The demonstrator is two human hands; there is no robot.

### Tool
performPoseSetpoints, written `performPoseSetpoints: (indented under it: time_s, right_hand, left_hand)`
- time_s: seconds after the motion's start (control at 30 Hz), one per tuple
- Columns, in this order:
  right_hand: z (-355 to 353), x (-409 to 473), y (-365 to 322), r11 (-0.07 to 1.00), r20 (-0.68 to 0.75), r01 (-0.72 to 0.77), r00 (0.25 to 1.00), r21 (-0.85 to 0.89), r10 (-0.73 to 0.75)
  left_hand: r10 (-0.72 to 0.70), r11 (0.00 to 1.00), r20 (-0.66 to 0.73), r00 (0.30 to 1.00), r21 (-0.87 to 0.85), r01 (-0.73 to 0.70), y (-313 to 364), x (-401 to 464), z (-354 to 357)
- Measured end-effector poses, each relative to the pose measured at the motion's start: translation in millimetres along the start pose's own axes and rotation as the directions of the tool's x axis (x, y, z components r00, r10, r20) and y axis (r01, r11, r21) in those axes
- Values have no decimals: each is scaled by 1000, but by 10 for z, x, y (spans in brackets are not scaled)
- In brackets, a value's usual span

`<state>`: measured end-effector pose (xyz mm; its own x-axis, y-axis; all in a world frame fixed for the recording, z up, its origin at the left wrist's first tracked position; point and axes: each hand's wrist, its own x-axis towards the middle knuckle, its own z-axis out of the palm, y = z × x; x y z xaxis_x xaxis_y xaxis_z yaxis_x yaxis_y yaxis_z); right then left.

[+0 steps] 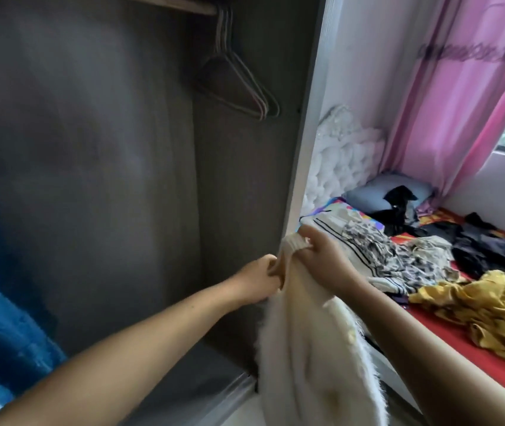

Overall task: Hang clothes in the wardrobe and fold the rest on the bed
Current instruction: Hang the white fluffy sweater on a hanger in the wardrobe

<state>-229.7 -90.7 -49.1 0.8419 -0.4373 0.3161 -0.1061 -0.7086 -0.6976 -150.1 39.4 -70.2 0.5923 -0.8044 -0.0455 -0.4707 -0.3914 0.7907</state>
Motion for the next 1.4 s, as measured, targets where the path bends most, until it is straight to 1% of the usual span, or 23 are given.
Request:
performPoseSetpoints:
  time_s: [0.1,0.13,0.17,0.23,0.27,0.3,0.37,0.47,0.53,0.6,0.63,0.67,0.7,0.73,0.77,0.83,0.9,0.93,1.0,1.1,1.17,1.3,1.4]
  right_hand:
    - [95,422,-49,996,-60,71,995,-45,-74]
    - [117,557,-61,995,-91,75,993,-60,-80]
    - [138,690,-70,995,-112,73,990,-68,-80]
    - [203,930,-93,993,-104,77,991,-84,-86]
    - [258,1047,-106,990,-79,93,992,-108,-102]
    - [327,1158,-121,984,-35,120,991,-136,-125]
    - [481,1345,-159,968,116,160,983,-192,-139]
    - [616,1599,-221,935,370,181,927,-305,-59]
    - [615,1792,-264,942,489,142,872,-304,26]
    - [568,2007,-338,982,592,42,802,-182,75]
    - [532,2132,-392,990,600,15,797,-139,72]
    - [485,2284,-466,992,555,14,830,-125,58]
    - [431,2467,-561,992,453,33,891,-118,24]
    - [368,2674,-669,991,300,70,953,-115,-33]
    - [306,2906,-787,986,130,120,986,-120,-104]
    - [203,3350,-1071,967,-124,197,968,-165,-218]
    - [167,3766,-1312,935,-242,218,926,-280,-289]
    - [162,3952,-1386,903,-262,205,912,-378,-316]
    - [158,4263,-1459,797,-222,133,922,-590,-318]
    - [130,4613,-1452,656,-172,28,956,-754,-239]
    - [137,4751,-1435,627,-191,1,952,-779,-239]
    - [185,4832,-1443,579,-165,41,940,-814,-299]
    - [132,4790,-1495,666,-206,105,905,-739,-372]
  left_hand:
    - [-192,980,165,968,-19,197,-163,287,-244]
    - [-248,964,215,945,-47,264,-210,393,-408]
    - [-289,941,221,932,-112,318,-257,513,-606]
    - [-362,842,118,925,-385,378,-373,777,-1007]
    - [-404,752,70,912,-543,375,-426,902,-1206]
    - [-440,655,41,897,-668,352,-472,1015,-1383]
    - [-495,526,15,869,-791,314,-554,1212,-1665]
    - [-537,469,31,843,-819,329,-613,1407,-1965]
    - [-522,503,53,851,-787,358,-606,1478,-2115]
    - [-463,561,35,886,-761,324,-561,1550,-2257]
    - [-438,598,4,899,-746,295,-510,1579,-2331]
    - [-423,634,-44,905,-728,261,-460,1615,-2416]
    - [-406,668,-99,909,-711,221,-409,1653,-2503]
    - [-387,705,-150,910,-684,187,-370,1692,-2584]
    - [-365,749,-193,911,-642,164,-343,1733,-2657]
    - [-329,825,-251,910,-545,148,-323,1801,-2765]
    - [-309,874,-283,908,-462,154,-325,1860,-2846]
    - [-306,888,-303,903,-433,155,-330,1888,-2892]
    - [-312,894,-346,885,-423,150,-351,1949,-3009]
    - [-325,878,-394,860,-463,119,-387,2027,-3157]
    - [-326,875,-426,844,-475,98,-404,2054,-3212]
    - [-304,874,-461,834,-484,51,-401,2082,-3247]
    - [-301,873,-450,841,-484,54,-401,2097,-3214]
